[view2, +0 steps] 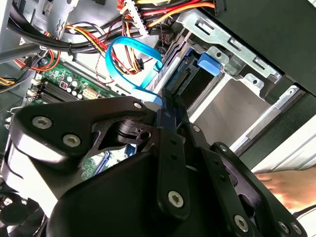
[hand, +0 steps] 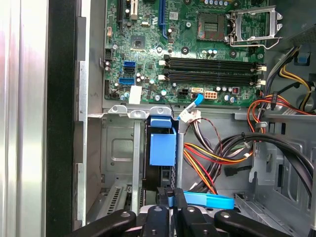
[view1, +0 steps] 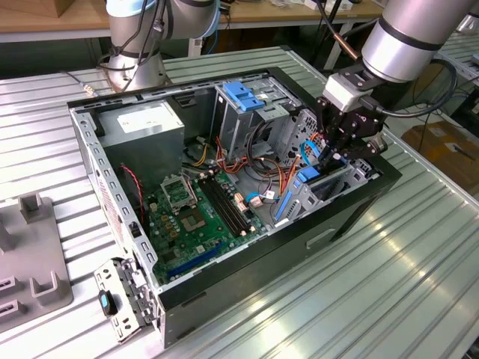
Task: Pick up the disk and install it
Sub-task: 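Insert the first disk wire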
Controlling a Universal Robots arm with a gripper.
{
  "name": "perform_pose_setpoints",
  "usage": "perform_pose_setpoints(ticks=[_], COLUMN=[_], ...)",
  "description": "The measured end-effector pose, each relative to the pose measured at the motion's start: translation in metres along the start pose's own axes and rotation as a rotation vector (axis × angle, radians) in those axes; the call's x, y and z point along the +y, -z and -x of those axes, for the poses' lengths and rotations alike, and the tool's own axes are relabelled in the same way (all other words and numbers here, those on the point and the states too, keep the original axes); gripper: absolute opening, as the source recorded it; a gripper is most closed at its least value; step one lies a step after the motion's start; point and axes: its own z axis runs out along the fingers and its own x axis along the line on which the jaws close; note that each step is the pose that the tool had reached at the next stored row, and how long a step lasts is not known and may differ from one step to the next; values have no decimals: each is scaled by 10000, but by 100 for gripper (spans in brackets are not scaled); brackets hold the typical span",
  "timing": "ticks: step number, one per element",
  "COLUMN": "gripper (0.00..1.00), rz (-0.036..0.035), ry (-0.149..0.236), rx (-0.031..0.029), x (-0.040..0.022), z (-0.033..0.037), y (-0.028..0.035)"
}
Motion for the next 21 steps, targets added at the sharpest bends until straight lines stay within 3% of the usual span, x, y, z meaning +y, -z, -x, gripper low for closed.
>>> perform_pose_setpoints(ticks=[7, 8, 11, 18, 21], gripper=[16, 24, 24, 24, 24], rz=[0, 0, 0, 0, 0], ry=[0, 1, 0, 0, 0], rx=[0, -2, 1, -1, -3], x=[0, 0, 0, -8, -9], z=[0, 0, 0, 10, 11], y=[-8, -10, 1, 268, 301])
